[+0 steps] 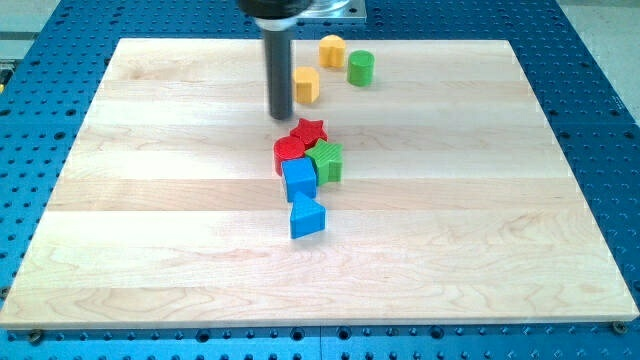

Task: Move the yellow hexagon into the green star

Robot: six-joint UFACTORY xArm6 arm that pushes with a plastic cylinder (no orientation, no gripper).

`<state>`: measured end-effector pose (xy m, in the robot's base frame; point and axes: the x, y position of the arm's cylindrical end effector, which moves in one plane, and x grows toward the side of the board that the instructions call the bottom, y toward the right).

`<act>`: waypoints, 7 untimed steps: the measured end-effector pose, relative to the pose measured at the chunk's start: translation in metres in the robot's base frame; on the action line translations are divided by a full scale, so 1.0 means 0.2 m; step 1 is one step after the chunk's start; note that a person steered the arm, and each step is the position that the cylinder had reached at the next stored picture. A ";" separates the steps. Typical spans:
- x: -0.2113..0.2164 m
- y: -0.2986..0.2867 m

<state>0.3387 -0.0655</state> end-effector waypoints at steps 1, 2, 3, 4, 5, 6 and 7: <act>-0.22 0.03; -0.18 0.36; -0.06 0.78; -0.13 0.57; -0.20 0.76; -0.18 1.09; 0.01 1.12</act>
<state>0.3416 0.1587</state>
